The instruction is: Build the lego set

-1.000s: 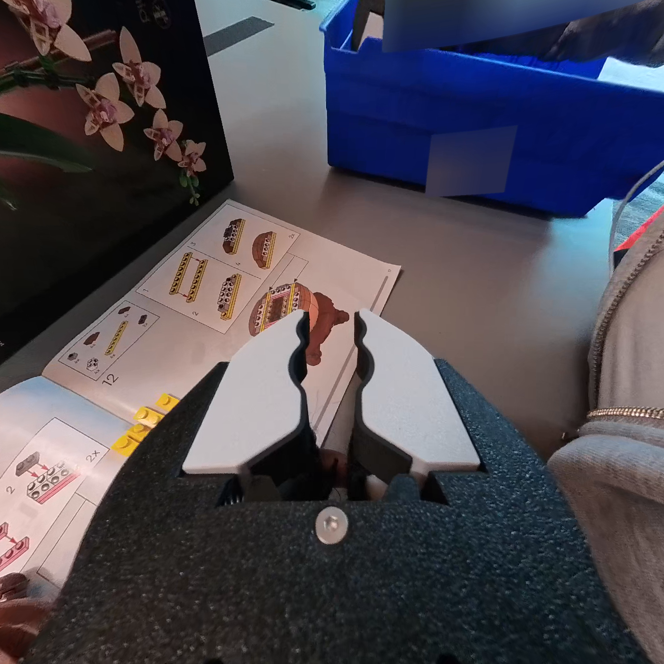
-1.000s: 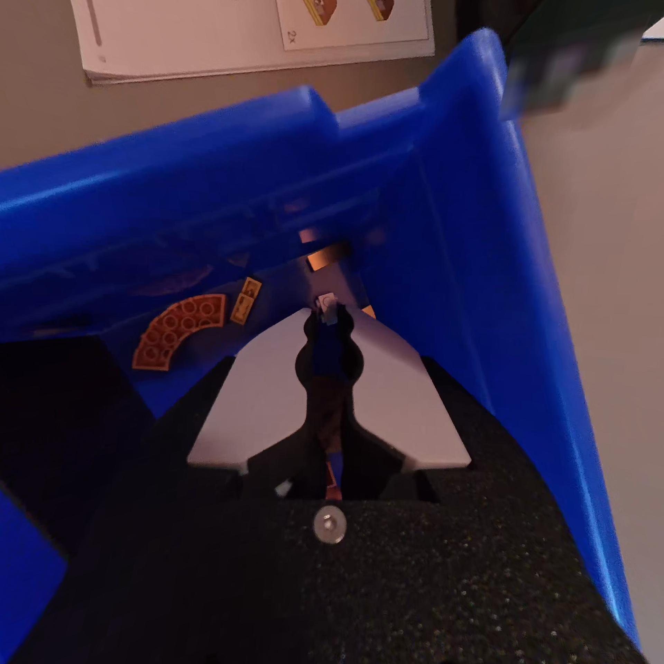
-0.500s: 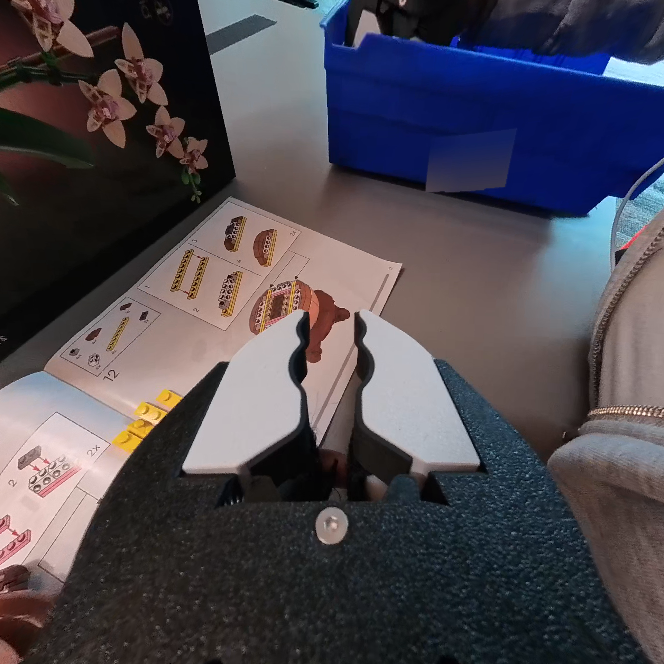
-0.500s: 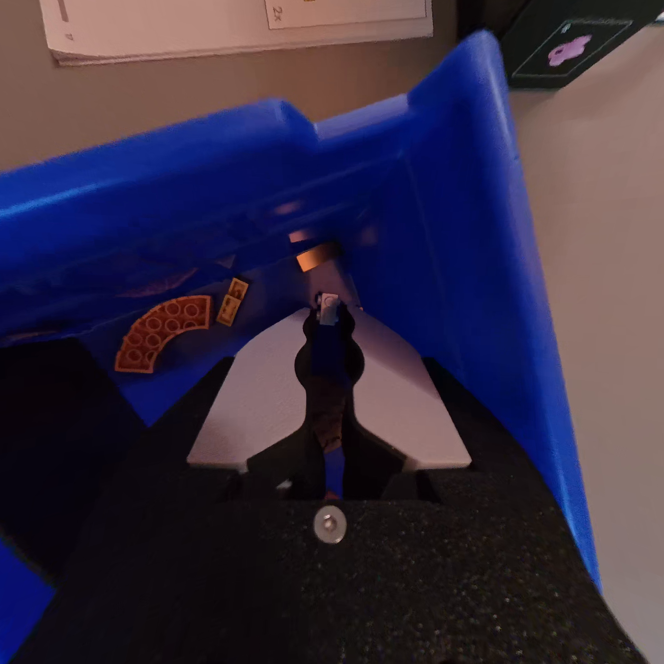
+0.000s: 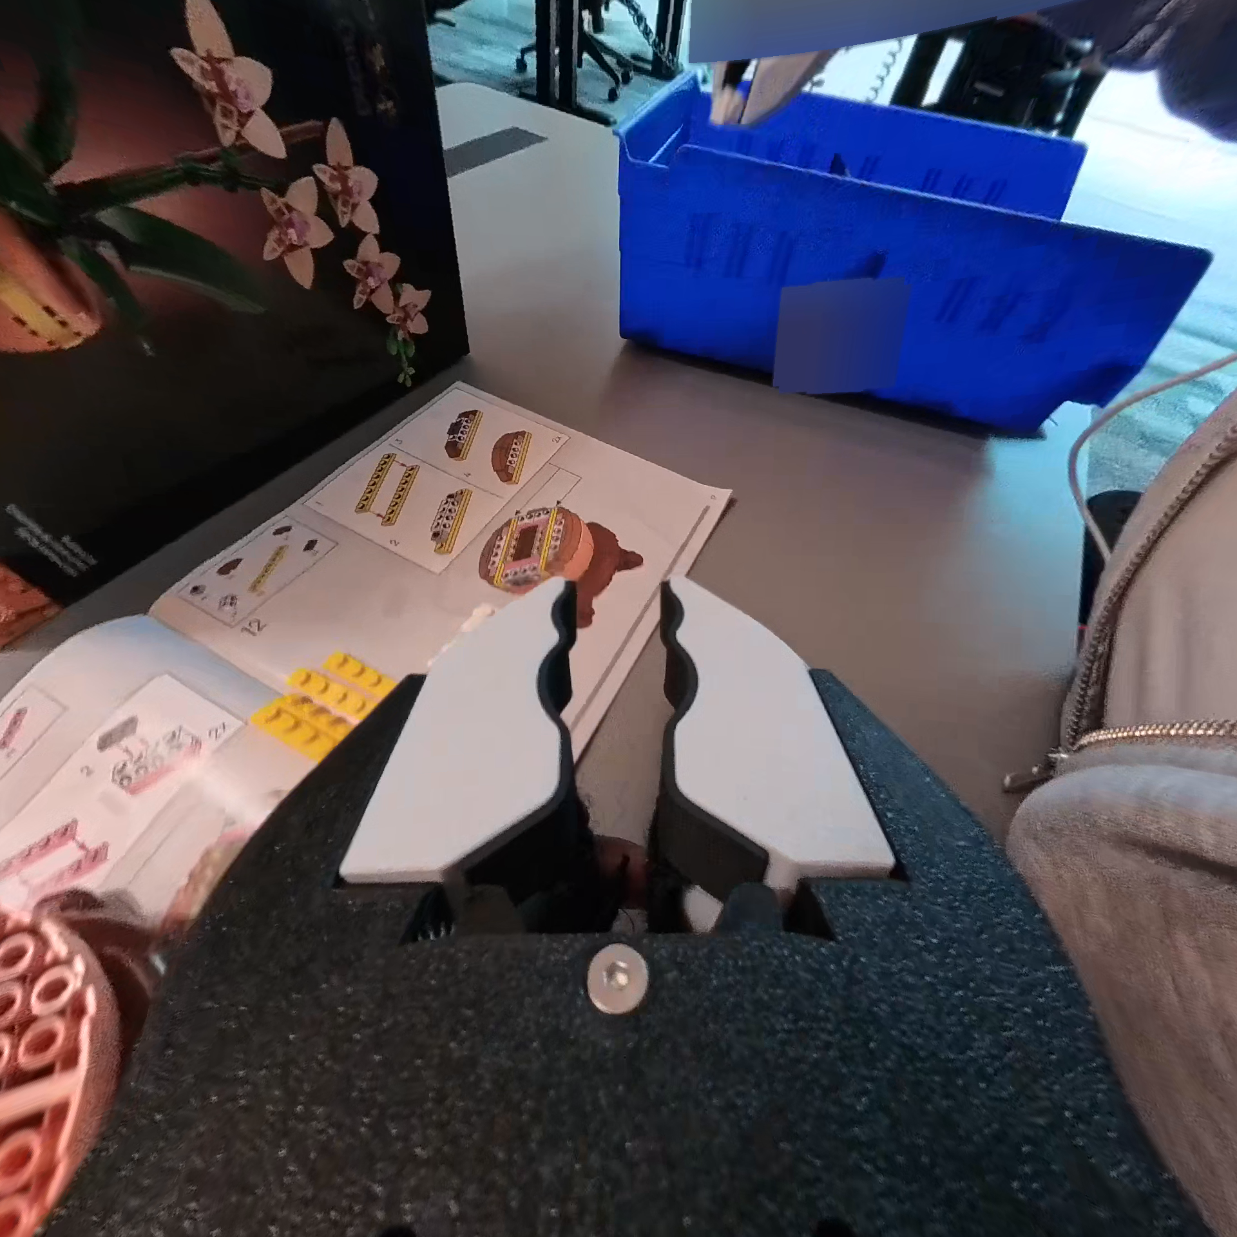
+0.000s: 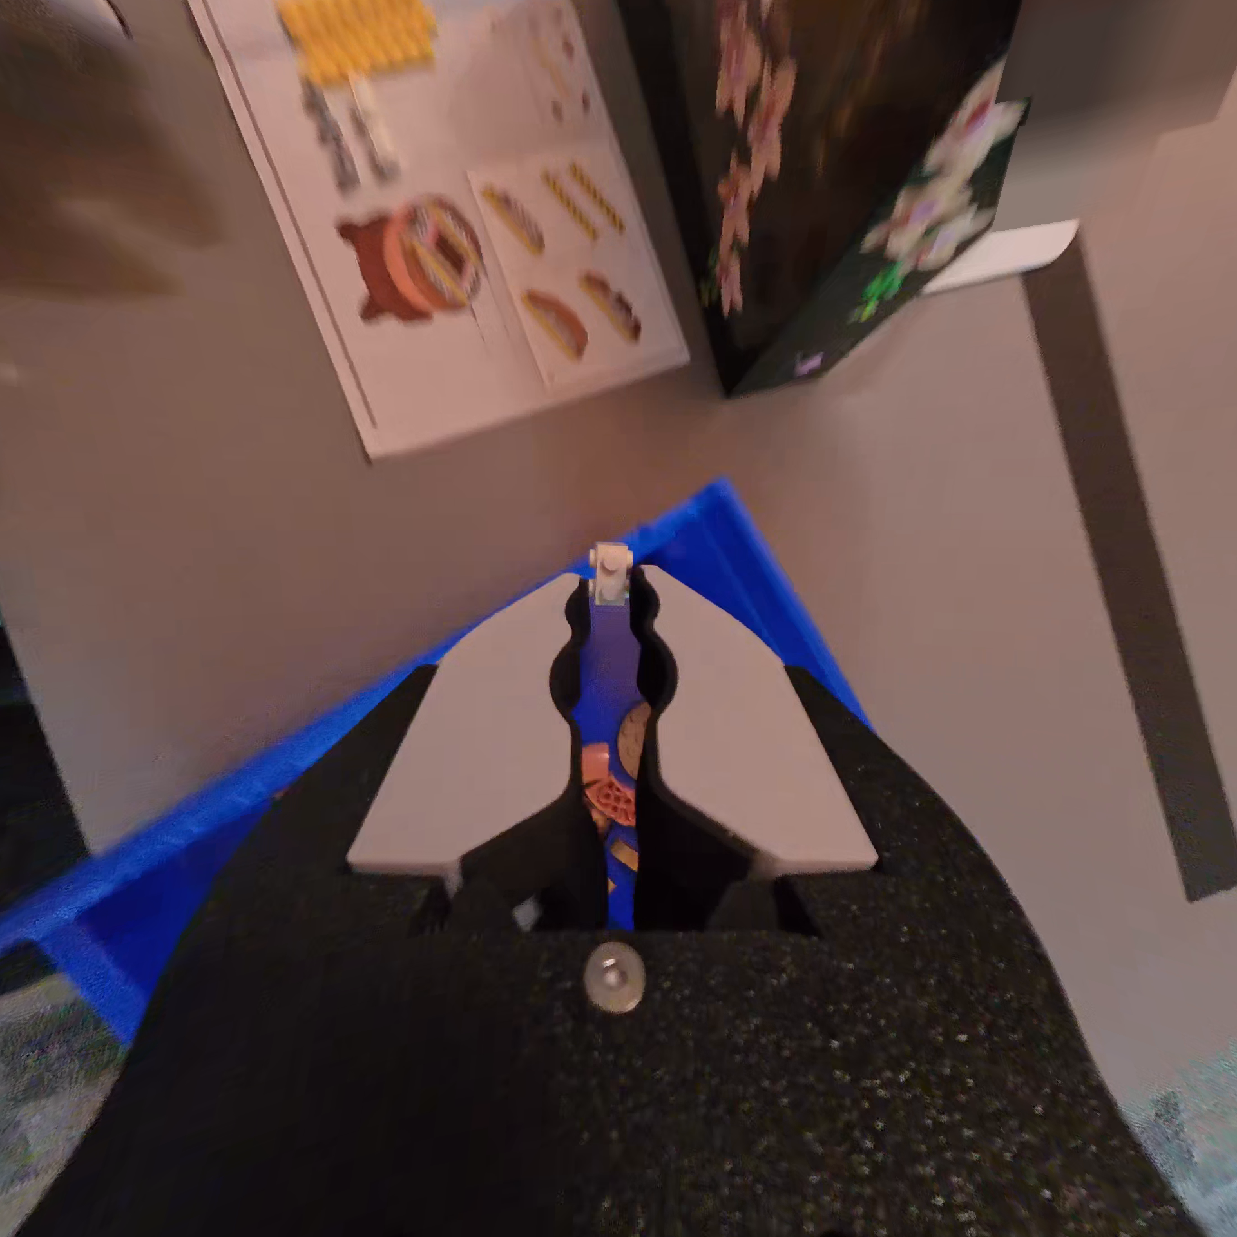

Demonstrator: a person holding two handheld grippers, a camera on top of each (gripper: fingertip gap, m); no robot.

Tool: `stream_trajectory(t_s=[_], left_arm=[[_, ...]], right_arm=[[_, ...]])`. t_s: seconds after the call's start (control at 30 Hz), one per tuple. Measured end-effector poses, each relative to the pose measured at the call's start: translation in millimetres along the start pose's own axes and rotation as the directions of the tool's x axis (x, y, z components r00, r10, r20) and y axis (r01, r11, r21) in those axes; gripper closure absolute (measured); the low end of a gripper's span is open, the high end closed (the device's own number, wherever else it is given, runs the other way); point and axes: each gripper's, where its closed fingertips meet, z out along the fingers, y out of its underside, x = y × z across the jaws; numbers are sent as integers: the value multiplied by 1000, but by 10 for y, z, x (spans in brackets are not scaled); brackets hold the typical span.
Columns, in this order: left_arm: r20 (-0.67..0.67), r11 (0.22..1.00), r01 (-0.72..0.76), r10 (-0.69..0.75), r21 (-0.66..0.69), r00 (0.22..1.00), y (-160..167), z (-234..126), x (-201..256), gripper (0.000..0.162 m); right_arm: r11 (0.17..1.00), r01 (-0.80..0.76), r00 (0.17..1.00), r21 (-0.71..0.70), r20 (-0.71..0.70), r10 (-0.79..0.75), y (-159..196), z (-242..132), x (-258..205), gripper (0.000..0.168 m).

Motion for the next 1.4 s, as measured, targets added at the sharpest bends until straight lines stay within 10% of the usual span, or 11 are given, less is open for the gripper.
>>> stream_trajectory(t_s=[0.17, 0.47, 1.4], left_arm=[[-1, 1000, 10, -10, 27, 1000, 167, -263, 30, 139], [-25, 1000, -26, 26, 17, 999, 400, -520, -37, 139], [-30, 994, 71, -69, 84, 997, 380, -640, -252, 141]], right_arm=[[997, 23, 1000, 74, -16, -22, -712, -64, -452, 157], [989, 72, 997, 126, -47, -67, -1452, 886, -852, 157], [972, 228, 898, -63, 400, -185, -1384, 2191, -1015, 157]])
